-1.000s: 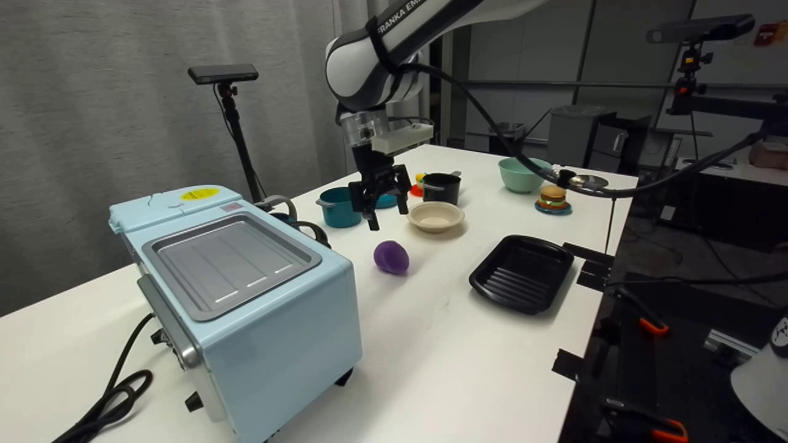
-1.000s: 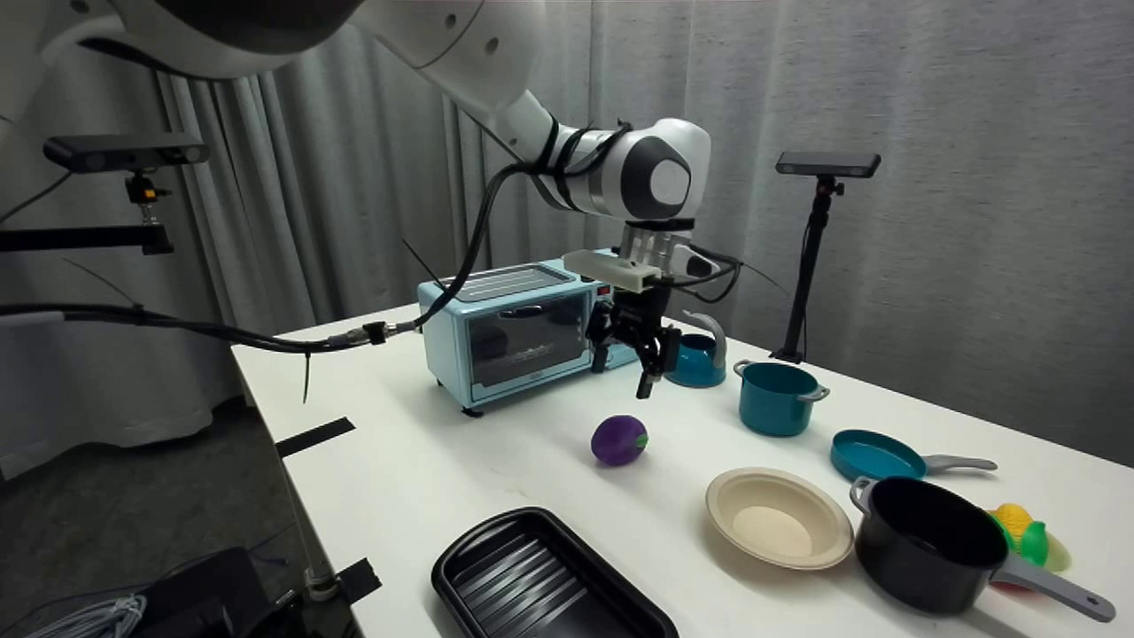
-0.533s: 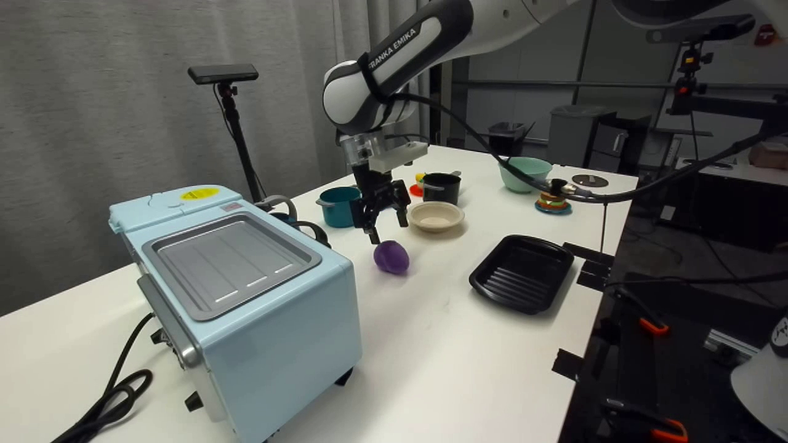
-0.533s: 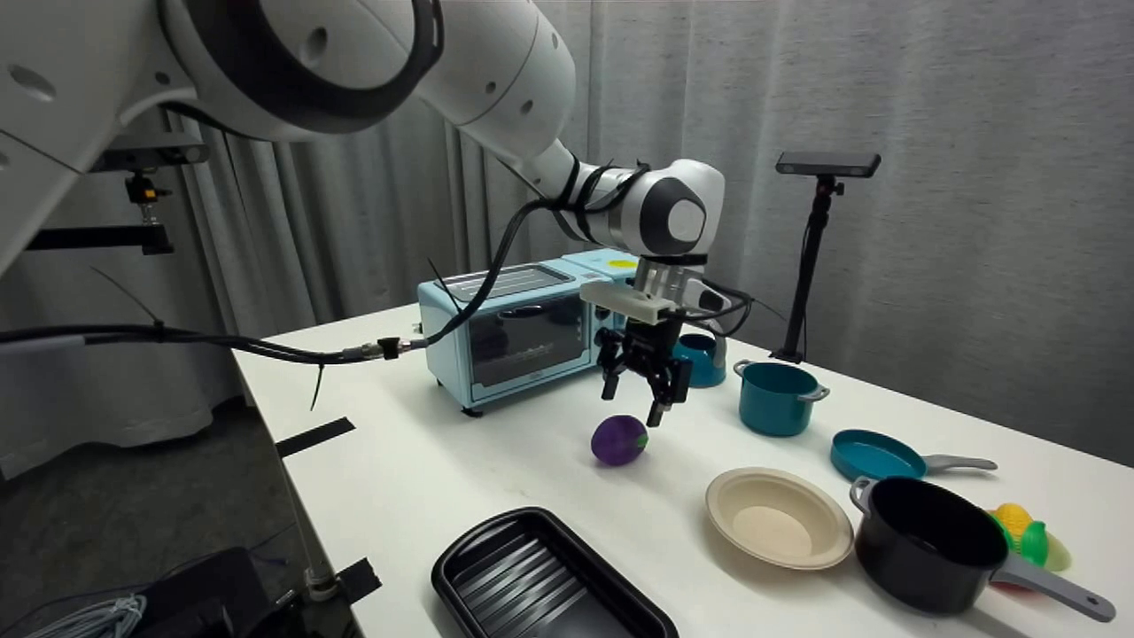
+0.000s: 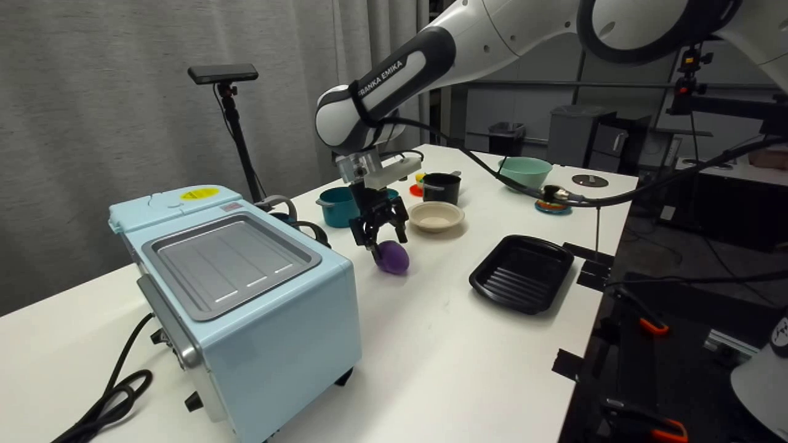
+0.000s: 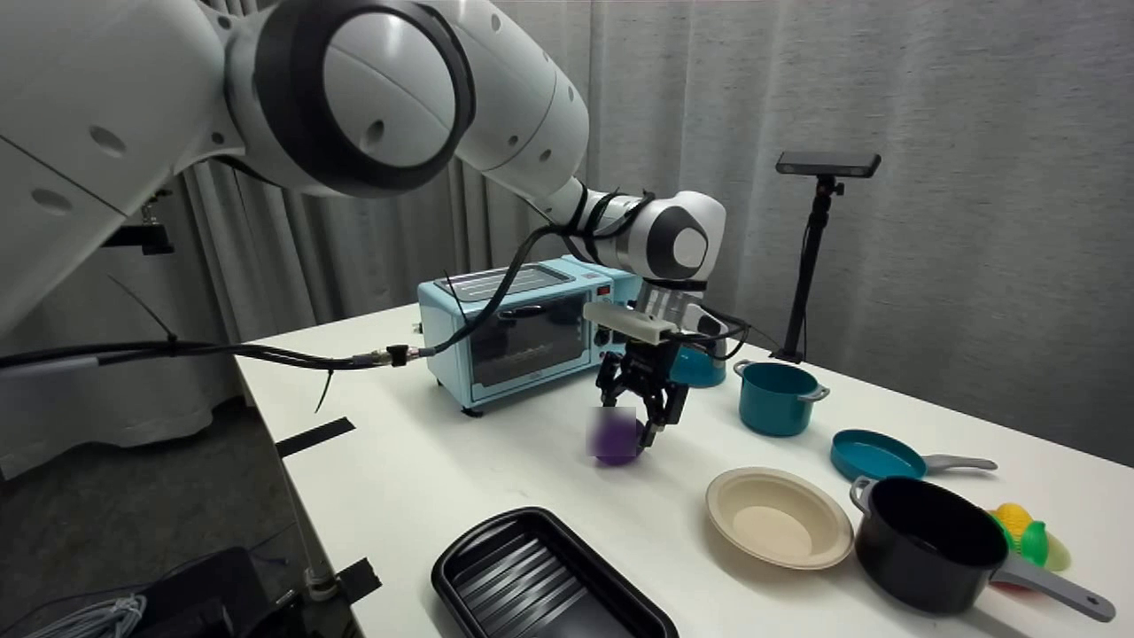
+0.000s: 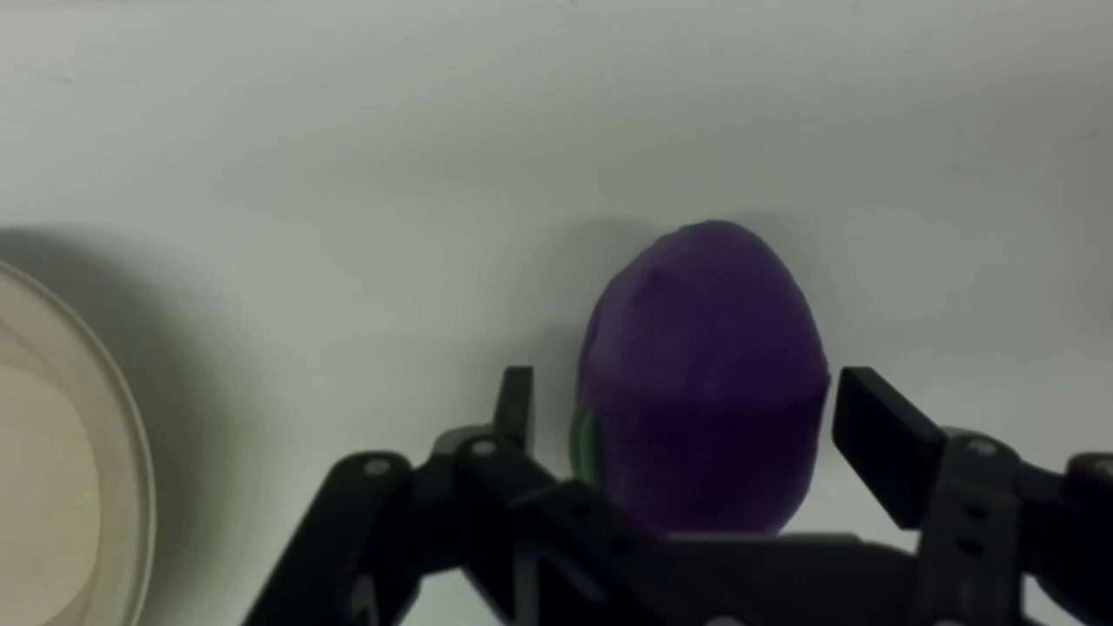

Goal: Put the purple plushie in the white bowl

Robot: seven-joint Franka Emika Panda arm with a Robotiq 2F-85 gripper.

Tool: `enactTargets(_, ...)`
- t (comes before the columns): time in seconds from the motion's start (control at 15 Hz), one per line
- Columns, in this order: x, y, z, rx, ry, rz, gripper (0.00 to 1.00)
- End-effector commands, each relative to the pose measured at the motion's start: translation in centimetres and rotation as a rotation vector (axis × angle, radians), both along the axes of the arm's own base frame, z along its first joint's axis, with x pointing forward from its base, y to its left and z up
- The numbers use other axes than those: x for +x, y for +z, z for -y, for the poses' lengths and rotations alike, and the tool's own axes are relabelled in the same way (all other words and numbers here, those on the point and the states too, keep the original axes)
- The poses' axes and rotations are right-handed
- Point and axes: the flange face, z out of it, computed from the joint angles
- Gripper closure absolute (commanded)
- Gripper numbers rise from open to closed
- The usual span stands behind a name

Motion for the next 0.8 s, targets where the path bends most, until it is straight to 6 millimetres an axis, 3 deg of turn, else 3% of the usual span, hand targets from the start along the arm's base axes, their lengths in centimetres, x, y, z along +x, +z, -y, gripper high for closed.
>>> enactTargets(0.0, 1.0, -0.7, -0.5, 0.004, 0.015, -0.034, 0.42)
enactTargets(0.2, 1.2, -0.6, -1.1, 0.001, 0.018, -0.034, 0.66)
enactTargets(0.4, 1.3, 1.1, -2.0, -0.030, 0.015, 0.000, 0.86)
enactTargets(0.73, 0.7, 6.1, -3.6, -0.037, 0.013, 0.078, 0.97)
